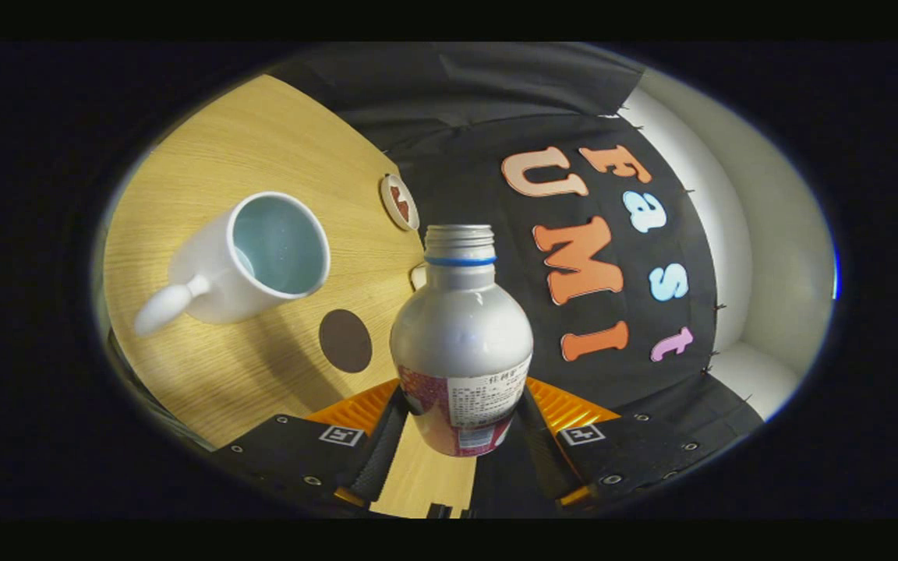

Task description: Take the bottle from table, then pour the juice into the cup, finally place the bottle on the coaster

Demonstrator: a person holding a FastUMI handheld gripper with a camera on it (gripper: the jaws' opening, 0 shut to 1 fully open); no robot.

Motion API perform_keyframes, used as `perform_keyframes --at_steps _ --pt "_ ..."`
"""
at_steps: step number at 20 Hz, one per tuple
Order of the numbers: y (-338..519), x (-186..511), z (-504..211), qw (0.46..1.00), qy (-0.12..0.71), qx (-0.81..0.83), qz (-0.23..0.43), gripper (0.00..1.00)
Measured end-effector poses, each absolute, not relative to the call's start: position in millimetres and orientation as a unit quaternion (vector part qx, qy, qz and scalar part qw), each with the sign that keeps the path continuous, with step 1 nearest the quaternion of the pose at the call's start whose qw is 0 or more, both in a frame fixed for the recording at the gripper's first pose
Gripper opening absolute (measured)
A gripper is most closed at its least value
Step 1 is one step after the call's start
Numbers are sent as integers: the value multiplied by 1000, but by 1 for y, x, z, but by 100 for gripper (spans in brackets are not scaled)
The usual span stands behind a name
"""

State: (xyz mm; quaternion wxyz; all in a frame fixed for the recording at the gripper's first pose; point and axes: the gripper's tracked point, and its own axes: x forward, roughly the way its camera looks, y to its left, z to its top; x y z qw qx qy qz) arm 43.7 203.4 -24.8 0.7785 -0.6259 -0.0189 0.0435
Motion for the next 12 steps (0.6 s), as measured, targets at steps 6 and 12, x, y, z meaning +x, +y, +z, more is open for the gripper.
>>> perform_keyframes --at_steps 6,12 --pt "209 47 -26 735 -34 -676 50 76" --pt "211 49 -19 699 -47 -712 47 76"
